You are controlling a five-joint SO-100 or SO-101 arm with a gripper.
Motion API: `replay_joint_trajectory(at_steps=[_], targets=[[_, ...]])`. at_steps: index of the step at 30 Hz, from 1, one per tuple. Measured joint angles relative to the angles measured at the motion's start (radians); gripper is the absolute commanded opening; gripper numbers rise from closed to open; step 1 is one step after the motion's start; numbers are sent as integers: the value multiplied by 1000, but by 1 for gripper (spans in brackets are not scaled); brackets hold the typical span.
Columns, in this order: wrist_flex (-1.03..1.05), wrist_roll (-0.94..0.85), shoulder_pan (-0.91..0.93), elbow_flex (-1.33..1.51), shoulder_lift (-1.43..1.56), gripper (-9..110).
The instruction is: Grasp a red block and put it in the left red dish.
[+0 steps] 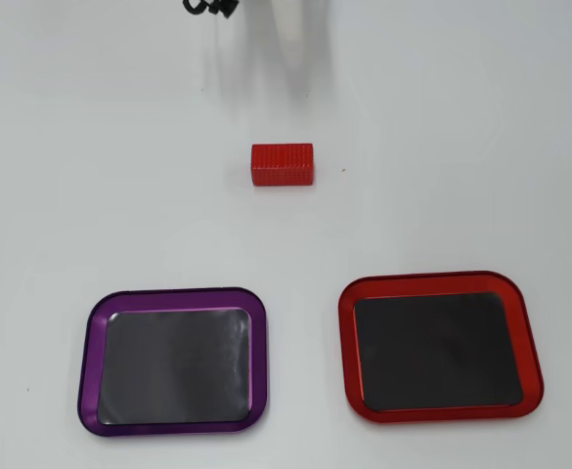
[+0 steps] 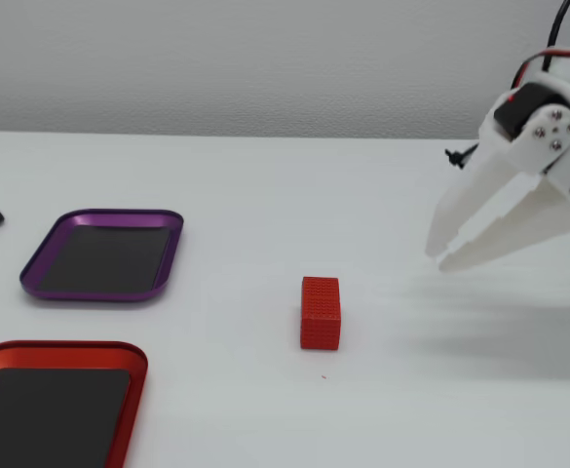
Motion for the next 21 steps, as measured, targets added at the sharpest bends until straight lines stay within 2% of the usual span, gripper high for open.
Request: replay_joint_trajectory(at_steps=[5, 14, 21], targets=[[-12, 0, 3, -173, -190, 2], [-37, -2, 2, -515, -891, 19], [-51, -2, 2, -612, -1246, 26]])
